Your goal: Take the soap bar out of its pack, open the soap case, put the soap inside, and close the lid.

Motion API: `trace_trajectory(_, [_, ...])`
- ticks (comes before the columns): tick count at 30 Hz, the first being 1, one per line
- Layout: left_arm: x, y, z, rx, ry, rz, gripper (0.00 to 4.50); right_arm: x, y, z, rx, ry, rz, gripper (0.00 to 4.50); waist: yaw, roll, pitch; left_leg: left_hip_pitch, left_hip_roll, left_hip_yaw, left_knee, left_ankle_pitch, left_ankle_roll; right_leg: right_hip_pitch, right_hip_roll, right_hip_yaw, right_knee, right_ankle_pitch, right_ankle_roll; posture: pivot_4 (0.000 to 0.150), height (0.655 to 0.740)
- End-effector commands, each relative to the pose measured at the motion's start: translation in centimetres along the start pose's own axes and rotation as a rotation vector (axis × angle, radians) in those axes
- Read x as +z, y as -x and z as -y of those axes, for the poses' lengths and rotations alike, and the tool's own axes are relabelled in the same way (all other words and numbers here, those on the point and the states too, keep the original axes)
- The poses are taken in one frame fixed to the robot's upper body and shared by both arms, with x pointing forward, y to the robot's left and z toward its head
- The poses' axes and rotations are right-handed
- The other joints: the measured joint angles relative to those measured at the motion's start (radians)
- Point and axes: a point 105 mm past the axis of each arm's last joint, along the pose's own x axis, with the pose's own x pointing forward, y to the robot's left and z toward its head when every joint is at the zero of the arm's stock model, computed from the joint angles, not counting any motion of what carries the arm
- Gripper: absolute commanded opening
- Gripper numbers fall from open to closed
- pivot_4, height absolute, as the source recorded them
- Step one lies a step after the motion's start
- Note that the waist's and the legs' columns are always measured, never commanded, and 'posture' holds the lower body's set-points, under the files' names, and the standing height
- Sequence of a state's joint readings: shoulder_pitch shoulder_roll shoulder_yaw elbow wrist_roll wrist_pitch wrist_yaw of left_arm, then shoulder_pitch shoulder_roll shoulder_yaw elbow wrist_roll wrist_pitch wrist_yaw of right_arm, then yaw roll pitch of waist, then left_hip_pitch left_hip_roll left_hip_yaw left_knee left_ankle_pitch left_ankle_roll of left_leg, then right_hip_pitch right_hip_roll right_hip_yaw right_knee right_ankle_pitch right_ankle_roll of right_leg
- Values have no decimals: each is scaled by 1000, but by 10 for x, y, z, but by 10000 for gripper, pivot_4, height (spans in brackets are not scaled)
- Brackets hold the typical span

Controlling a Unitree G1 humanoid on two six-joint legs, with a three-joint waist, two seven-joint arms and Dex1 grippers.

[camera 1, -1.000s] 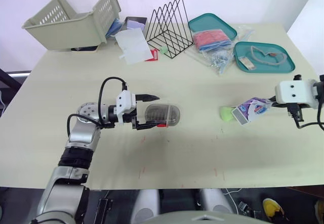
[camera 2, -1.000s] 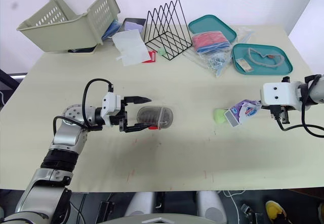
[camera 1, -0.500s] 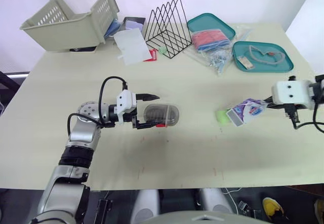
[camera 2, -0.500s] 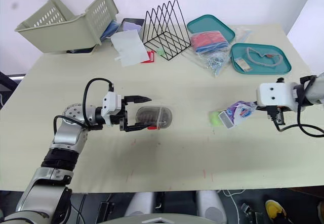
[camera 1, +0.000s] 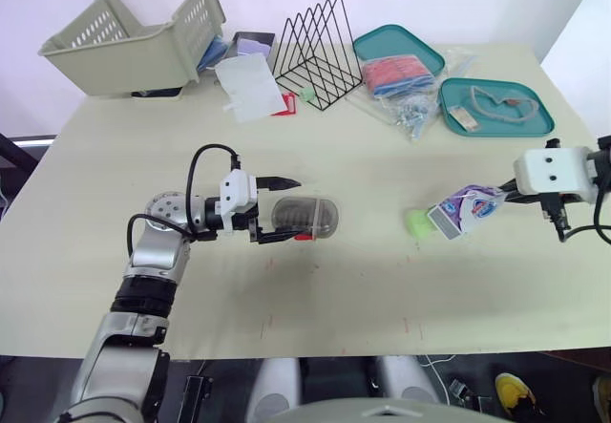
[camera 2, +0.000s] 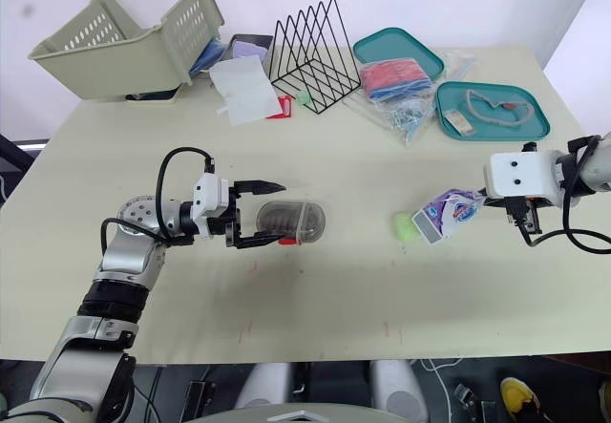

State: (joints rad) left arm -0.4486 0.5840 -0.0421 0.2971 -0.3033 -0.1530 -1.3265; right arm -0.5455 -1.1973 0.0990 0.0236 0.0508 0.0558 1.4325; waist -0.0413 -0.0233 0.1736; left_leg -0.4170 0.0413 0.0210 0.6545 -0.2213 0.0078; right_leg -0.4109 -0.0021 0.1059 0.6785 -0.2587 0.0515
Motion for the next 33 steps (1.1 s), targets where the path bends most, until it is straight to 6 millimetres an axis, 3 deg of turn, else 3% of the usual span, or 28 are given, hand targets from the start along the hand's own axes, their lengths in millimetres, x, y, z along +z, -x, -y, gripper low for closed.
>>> trace_trajectory(1, [4,1,-2,1,-27,6,45000,5,18,10,-57,48,-13,498,0,0,0,0,0,0,0,0,0,0,0,0,0,0,0,1500,7400])
trace_trajectory(10, [4,3,-2,-3,-28,-2,45000,1,21,14,-58,105,-57,498,0,0,0,0,0,0,0,0,0,0,0,0,0,0,0,1500,7400])
trace_trajectory(20, [4,3,-4,-1,-32,-4,45000,15,26,14,-37,99,16,498,0,0,0,0,0,0,0,0,0,0,0,0,0,0,0,1500,7400])
trace_trajectory(29, [4,1,-5,-1,-38,-2,45000,3,35,23,-68,204,-161,498,0,0,0,0,0,0,0,0,0,0,0,0,0,0,0,1500,7400])
trace_trajectory(33, [4,0,-5,-1,-38,0,45000,9,29,23,-60,229,-168,498,-1,0,0,0,0,1,0,0,0,0,0,0,0,0,0,1500,7400])
